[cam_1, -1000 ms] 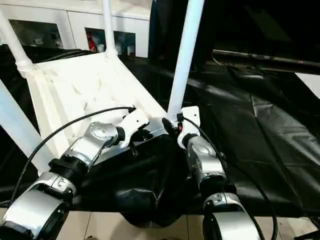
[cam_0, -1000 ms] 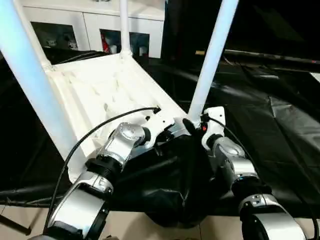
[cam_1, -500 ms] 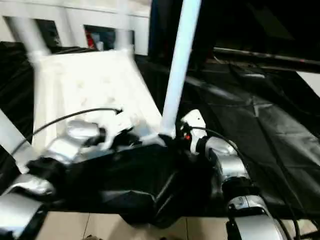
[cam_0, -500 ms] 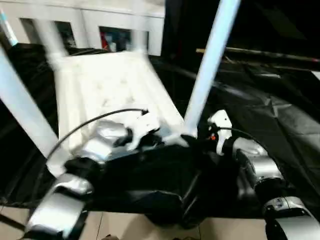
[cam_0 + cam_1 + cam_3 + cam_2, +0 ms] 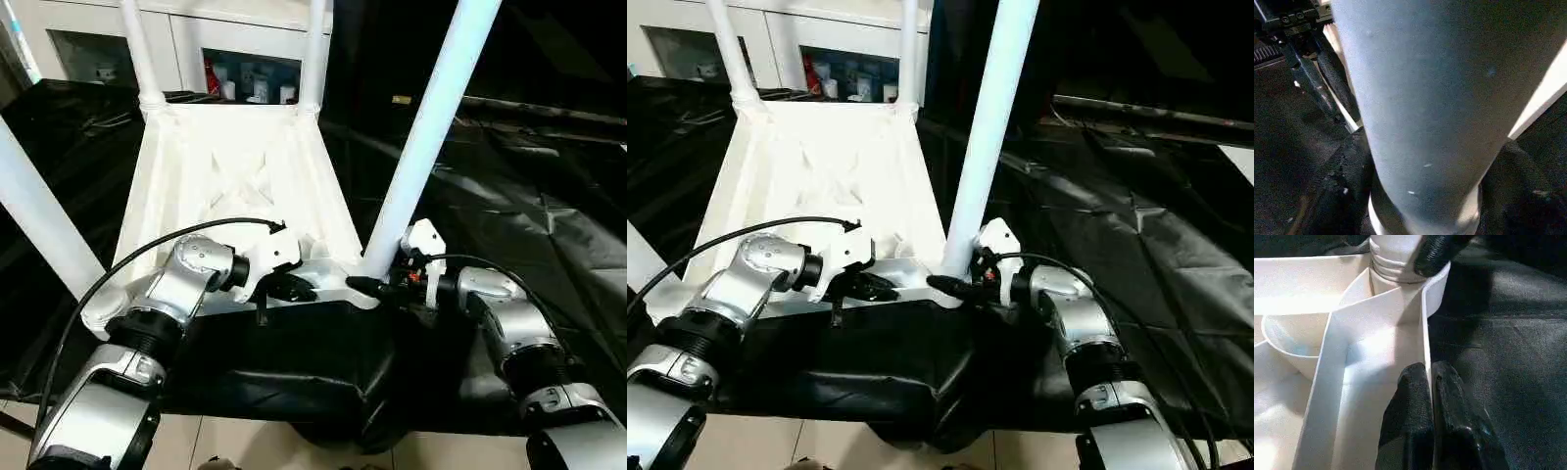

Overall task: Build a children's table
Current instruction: Rotate leg to tighten

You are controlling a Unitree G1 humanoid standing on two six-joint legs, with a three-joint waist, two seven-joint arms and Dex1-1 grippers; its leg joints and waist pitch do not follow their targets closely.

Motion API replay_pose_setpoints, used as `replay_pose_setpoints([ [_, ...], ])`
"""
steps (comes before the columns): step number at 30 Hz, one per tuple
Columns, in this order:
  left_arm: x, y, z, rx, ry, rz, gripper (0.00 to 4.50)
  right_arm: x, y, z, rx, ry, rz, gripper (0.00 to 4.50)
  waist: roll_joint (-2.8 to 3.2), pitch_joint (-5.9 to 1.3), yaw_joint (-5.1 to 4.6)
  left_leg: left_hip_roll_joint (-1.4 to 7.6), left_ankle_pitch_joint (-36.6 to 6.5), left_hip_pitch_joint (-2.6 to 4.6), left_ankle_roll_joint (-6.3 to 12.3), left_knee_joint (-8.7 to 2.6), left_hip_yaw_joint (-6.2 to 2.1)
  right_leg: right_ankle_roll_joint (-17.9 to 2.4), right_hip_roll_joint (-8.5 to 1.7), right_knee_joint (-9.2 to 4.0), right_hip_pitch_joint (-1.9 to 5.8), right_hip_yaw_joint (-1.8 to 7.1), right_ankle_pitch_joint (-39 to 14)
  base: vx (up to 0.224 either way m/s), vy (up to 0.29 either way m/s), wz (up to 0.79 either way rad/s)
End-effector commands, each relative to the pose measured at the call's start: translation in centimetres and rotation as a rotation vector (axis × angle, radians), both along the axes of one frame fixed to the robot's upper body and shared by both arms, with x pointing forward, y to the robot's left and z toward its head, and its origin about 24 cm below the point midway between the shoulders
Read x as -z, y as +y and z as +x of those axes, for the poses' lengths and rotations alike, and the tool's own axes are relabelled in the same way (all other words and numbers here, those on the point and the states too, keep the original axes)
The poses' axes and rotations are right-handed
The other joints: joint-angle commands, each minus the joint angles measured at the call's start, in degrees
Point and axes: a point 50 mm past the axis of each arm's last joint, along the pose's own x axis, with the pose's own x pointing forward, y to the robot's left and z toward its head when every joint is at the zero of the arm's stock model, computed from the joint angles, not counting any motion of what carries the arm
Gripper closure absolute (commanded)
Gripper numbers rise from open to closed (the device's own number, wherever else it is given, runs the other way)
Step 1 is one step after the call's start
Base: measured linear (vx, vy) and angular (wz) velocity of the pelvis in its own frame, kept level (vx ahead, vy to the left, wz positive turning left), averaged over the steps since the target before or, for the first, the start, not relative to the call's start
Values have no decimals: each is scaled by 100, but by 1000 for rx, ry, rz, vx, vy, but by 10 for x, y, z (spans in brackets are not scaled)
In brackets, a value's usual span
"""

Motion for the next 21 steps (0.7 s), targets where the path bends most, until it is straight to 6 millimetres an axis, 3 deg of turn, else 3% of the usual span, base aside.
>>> replay_pose_setpoints([
  [1, 17, -5, -9, -8, 64, -29, 450, 3, 7, -5, -63, 18, -1, 177, -63, -279, -23, 192, -1251, 28, 349, -348, -55, -1088, -318, -331, 226, 275, -1636, 0, 0, 0],
  [10, 21, -10, -5, -100, 41, -38, 450, 15, 9, -11, -2, 53, 14, 192, -83, -262, -6, 186, -1308, 44, 355, -346, -48, -994, -323, -363, 207, 279, -1890, 0, 0, 0],
  [13, 24, -27, 6, -255, 8, -42, 450, 30, 12, -6, 225, 107, 37, 193, -91, -234, -24, 173, -1586, 84, 218, -362, -56, -857, -315, -435, 155, 281, -2439, 0, 0, 0],
  [14, 24, -35, 9, -300, -5, -43, 450, 34, 15, -4, 289, 118, 35, 193, -108, -227, -43, 161, -1729, 97, 139, -362, -71, -722, -319, -477, 140, 283, -2824, 0, 0, 0],
  [15, 24, -35, 9, -300, -5, -43, 450, 34, 15, -4, 289, 118, 35, 193, -108, -227, -43, 161, -1729, 97, 139, -362, -71, -722, -319, -477, 140, 283, -2824, 0, 0, 0],
  [18, 22, -73, 14, -397, -25, -65, 450, 42, 31, 6, 559, 158, 25, 193, -67, -230, -83, 142, -1864, 94, 91, -373, -105, -537, -316, -529, 118, 281, -3182, 0, 0, 0],
  [21, 22, -84, 12, -387, -29, -62, 450, 41, 40, 9, 608, 152, 12, 193, -69, -242, -105, 129, -1985, 109, 82, -361, -107, -467, -305, -564, 100, 266, -3208, 0, 0, 0],
])
